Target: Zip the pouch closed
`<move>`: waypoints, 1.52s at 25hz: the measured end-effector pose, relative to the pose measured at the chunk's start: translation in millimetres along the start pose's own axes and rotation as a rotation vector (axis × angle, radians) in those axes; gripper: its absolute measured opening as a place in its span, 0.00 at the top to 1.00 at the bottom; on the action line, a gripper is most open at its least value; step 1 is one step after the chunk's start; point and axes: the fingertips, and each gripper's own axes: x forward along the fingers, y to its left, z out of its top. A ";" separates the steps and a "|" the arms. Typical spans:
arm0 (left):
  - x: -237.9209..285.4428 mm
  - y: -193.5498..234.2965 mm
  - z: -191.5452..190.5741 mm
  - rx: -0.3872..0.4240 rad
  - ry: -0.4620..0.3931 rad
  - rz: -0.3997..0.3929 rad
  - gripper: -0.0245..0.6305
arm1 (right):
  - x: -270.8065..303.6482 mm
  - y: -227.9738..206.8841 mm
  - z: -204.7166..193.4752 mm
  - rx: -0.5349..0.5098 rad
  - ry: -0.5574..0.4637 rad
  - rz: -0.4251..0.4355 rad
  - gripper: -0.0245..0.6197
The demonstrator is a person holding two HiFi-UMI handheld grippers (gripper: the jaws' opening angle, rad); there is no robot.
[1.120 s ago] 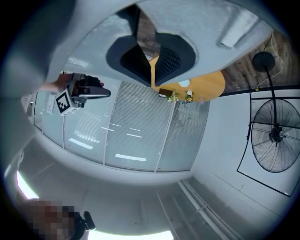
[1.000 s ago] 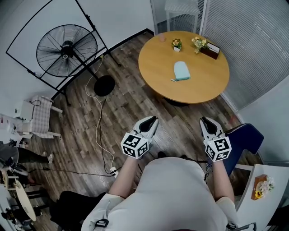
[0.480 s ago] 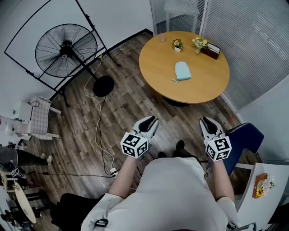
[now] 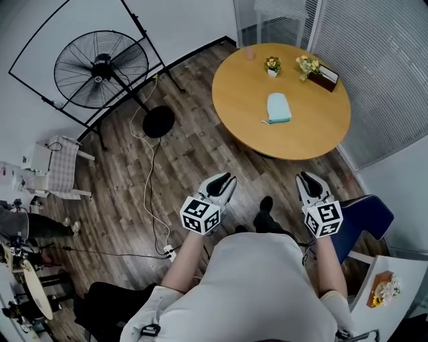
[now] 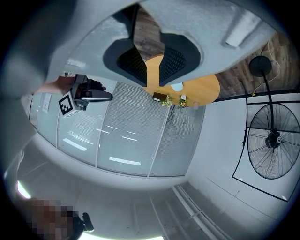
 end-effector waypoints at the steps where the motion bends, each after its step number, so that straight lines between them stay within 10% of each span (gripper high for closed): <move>1: 6.6 3.8 3.4 0.000 0.002 0.004 0.84 | 7.4 -5.5 2.3 0.002 0.002 0.006 0.87; 38: 270.9 98.0 46.6 -0.048 0.126 0.066 0.84 | 211.0 -211.3 -2.4 0.094 0.123 0.180 0.87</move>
